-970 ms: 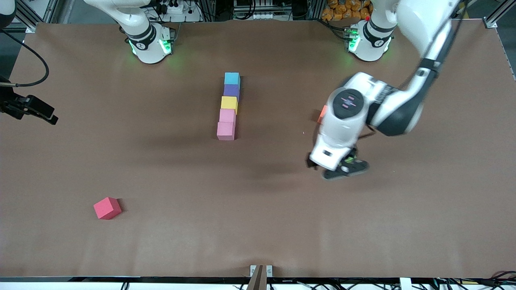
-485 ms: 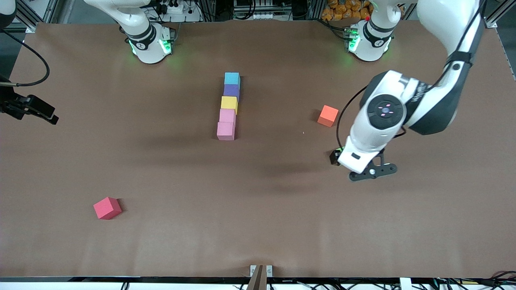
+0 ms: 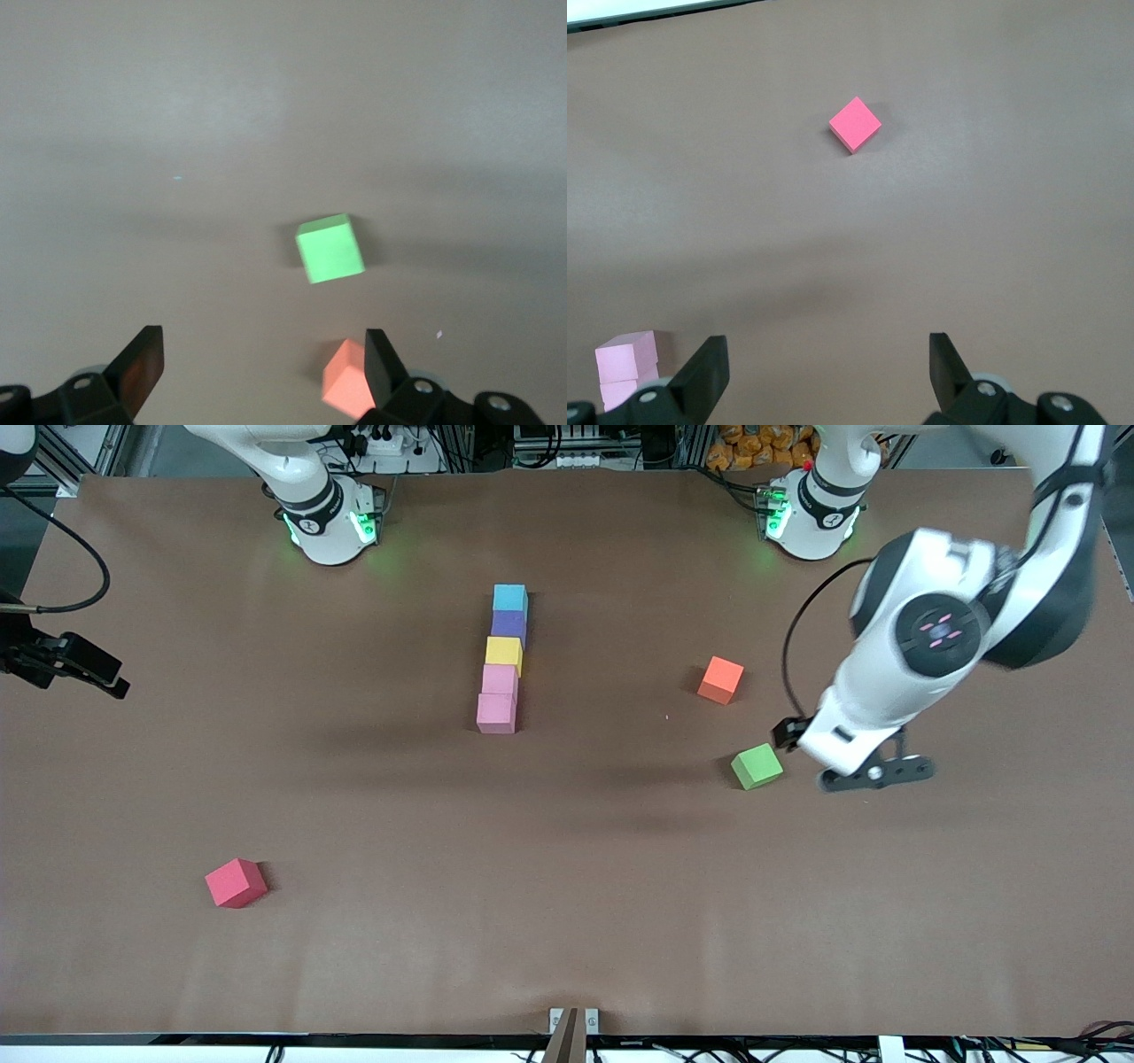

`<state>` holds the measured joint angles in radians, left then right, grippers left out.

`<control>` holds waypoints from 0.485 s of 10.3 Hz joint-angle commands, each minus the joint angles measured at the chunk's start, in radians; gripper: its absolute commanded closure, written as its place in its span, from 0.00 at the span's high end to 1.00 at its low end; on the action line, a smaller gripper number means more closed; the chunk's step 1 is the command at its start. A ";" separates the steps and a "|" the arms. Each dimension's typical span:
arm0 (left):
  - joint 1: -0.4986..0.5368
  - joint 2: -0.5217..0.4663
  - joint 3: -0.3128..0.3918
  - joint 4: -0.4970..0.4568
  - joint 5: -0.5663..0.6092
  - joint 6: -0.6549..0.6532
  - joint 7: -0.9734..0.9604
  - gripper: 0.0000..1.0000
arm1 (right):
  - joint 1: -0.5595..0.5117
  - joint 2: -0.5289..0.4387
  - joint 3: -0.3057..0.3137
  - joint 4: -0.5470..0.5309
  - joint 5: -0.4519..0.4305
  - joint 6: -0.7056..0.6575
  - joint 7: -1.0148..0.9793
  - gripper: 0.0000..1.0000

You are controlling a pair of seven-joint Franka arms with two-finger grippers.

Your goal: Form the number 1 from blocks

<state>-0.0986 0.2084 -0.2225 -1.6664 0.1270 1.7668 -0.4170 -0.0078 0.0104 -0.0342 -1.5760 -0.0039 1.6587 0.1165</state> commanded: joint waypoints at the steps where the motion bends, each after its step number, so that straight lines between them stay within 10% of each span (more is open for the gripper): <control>1: -0.064 -0.182 0.130 -0.146 -0.082 -0.018 0.098 1.00 | -0.008 0.003 0.008 0.018 0.013 -0.014 0.002 1.00; 5: -0.024 -0.237 0.129 -0.067 -0.073 -0.055 0.174 1.00 | -0.006 0.005 0.008 0.013 0.013 -0.017 0.002 1.00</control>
<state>-0.1337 -0.0056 -0.1030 -1.7515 0.0644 1.7211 -0.3039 -0.0074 0.0110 -0.0321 -1.5750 -0.0038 1.6559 0.1165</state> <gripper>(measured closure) 0.000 0.000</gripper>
